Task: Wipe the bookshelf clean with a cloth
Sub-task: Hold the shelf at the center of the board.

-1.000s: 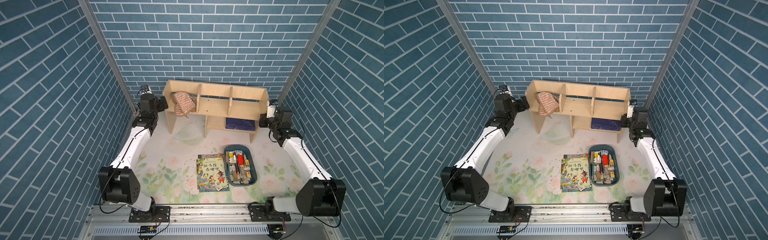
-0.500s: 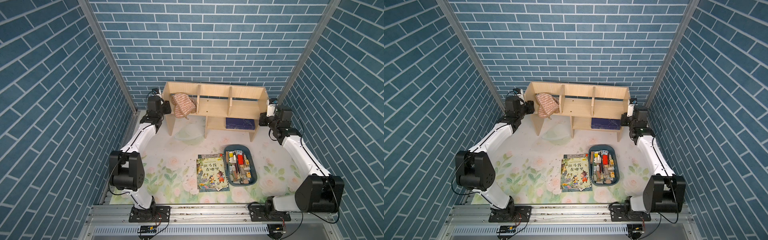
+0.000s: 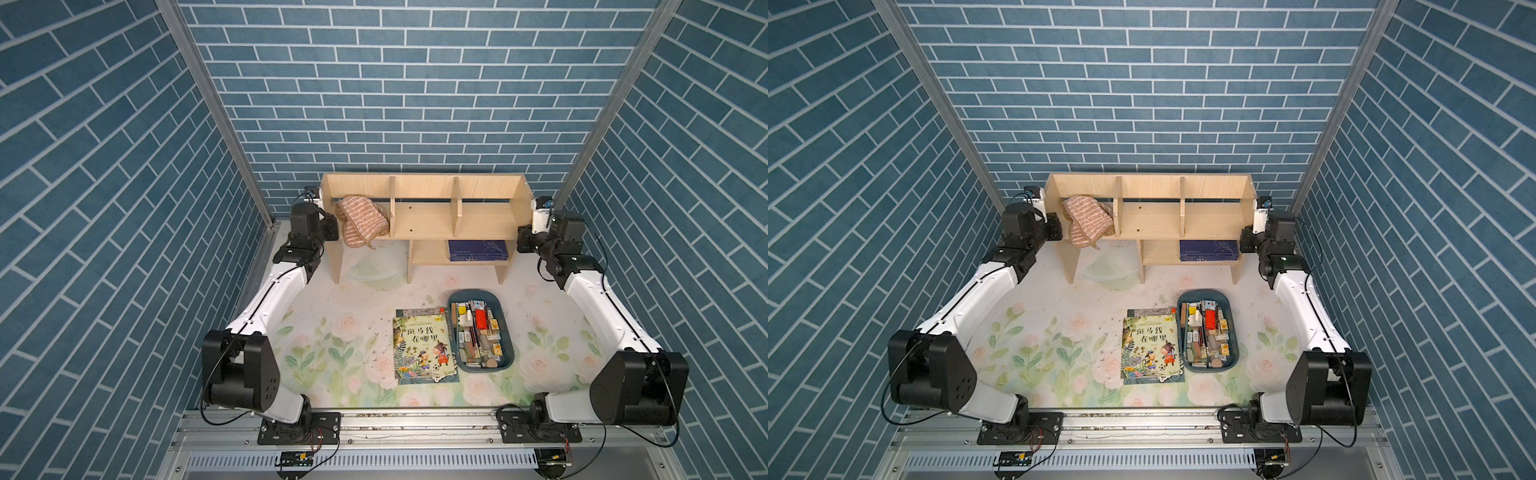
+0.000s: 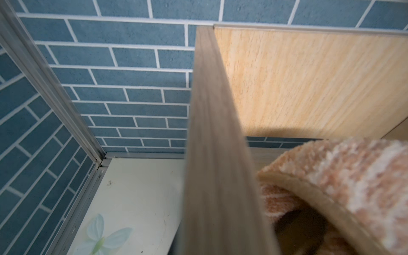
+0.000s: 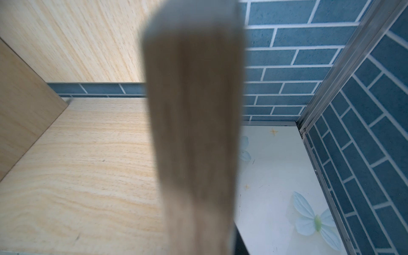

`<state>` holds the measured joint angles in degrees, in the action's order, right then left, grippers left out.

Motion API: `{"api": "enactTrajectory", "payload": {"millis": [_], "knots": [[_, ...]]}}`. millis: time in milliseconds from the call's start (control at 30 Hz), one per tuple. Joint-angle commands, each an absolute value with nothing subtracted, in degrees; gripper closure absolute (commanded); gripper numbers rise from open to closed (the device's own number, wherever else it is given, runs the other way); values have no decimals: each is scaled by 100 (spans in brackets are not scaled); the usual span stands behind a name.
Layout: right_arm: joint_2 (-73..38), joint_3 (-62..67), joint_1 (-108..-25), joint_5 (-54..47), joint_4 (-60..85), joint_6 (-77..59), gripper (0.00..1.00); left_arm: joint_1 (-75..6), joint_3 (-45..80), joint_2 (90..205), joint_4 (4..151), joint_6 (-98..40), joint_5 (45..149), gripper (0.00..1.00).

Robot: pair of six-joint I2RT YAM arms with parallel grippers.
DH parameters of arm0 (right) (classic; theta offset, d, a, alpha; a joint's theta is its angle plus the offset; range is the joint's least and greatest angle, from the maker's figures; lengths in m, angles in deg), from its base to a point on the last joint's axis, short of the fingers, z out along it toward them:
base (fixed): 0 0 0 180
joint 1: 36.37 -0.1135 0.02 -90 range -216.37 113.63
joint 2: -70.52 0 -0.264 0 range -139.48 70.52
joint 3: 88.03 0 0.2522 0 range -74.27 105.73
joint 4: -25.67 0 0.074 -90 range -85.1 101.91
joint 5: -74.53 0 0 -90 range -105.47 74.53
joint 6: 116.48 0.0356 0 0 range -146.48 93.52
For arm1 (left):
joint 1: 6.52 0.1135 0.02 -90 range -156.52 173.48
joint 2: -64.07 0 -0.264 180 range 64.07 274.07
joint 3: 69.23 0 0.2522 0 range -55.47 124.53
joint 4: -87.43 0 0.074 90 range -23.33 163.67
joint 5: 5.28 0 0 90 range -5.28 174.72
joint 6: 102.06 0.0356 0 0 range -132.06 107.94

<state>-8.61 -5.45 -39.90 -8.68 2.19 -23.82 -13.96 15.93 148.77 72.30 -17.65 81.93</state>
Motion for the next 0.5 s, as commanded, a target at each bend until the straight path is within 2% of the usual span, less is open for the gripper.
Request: {"api": "enactTrajectory", "payload": {"millis": [0, 300, 333, 367, 400, 467], "knots": [[-342, -380, -4228, 303, 143, -1528, 100, -1415, 1740, 14470, 7370, -2233, 8095, 100], [-108, -626, -4352, -38, -18, -1558, 100, -1478, 1211, 14228, 7377, -2219, 8123, 98], [-148, -635, -4356, -89, -70, -1578, 100, -1478, 1181, 14212, 7368, -2262, 8042, 80], [-149, -677, -4350, -108, -82, -1579, 100, -1478, 1140, 14169, 7376, -2308, 7879, 57], [-115, -735, -4354, -129, -53, -1565, 100, -1478, 1101, 14095, 7416, -2336, 7732, 47], [-34, -823, -4350, -132, -14, -1529, 100, -1478, 1104, 13919, 7466, -2334, 7463, 34]]}}
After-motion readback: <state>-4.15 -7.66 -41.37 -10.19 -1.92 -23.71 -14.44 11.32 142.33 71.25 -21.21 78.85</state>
